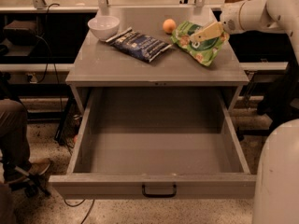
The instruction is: Pick green rice chip bag from top drawer and place on counter
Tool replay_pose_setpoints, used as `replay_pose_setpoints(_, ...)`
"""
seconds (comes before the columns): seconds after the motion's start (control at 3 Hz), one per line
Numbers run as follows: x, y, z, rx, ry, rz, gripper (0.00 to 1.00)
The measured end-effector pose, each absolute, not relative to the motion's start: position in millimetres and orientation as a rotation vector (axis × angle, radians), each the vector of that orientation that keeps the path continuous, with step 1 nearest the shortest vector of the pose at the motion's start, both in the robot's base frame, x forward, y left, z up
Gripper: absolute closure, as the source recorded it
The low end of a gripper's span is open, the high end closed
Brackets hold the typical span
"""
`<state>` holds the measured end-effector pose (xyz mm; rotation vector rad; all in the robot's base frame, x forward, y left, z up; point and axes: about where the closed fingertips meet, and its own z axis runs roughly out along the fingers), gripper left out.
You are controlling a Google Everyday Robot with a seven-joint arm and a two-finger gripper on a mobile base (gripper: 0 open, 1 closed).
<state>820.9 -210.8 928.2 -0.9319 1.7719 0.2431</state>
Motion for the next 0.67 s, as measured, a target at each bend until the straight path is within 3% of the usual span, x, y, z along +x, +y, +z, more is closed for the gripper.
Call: replay_pose_setpoints(0.67,790,-229,934,-0.923,1.750,0.238,0.00)
